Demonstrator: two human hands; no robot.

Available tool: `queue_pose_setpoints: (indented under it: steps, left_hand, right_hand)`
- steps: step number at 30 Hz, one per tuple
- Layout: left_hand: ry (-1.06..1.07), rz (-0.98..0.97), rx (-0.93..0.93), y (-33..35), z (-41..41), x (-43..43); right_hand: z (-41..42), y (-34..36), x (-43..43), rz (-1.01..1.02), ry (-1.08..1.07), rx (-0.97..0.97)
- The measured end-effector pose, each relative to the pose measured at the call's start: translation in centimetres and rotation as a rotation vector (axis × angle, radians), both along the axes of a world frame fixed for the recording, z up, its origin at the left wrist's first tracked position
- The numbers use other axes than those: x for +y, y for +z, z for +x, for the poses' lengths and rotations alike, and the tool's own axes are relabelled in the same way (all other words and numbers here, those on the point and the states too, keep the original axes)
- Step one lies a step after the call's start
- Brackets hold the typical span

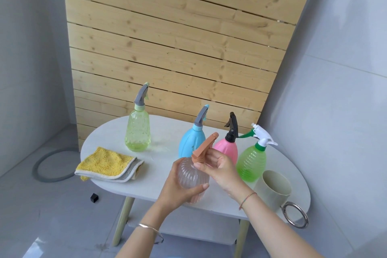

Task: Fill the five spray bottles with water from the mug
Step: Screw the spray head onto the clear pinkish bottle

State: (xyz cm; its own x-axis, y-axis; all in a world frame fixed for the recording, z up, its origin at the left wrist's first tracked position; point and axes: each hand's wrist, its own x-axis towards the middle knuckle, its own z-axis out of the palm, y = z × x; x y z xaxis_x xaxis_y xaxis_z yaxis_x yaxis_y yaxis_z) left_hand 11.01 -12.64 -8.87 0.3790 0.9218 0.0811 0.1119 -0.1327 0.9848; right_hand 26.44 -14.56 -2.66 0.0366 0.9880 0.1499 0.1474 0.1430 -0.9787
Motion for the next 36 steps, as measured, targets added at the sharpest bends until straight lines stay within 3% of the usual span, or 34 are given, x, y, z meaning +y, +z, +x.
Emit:
queue_pose_setpoints:
  steps: [3, 6, 9, 16, 22, 27, 32, 36]
  left_hand:
    - [-0.125, -0.052, 0.152, 3.5, -2.4, 1.3]
    - [-0.104, -0.07, 0.082, 8.2, -2.8, 2.9]
    - [-0.179, -0.029, 0.128, 11.3, -0.6, 3.8]
    - [-0.34, -0.145, 0.051, 10.4, 2.7, 5.4]
    - [-0.286, -0.176, -0.095, 9.8, 3.1, 5.1]
    - [-0.311, -0.13, -0.039, 10.2, 2.9, 5.2]
    - [-0.334, -0.177, -0.045, 10.4, 2.8, 5.5]
    - [-0.337, -0.143, -0.035, 10.3, 2.7, 5.8]
  right_hand:
    - [0.0, 0.0, 0.1, -0.002, 0.014, -0.036]
    - [0.1, 0.1, 0.3, -0.005, 0.033, -0.06]
    - [0.1, 0.0, 0.2, 0.007, 0.033, -0.049]
    - [-0.1, -0.2, 0.2, 0.0, 0.018, -0.027]
    - [-2.9, -1.7, 0.5, 0.05, -0.273, -0.044]
    - [-0.8, -1.6, 0.1, -0.022, -0.023, 0.026]
    - [-2.1, -1.4, 0.6, -0.006, -0.199, 0.026]
    - [-0.5, -0.8, -0.5, -0.076, 0.006, 0.077]
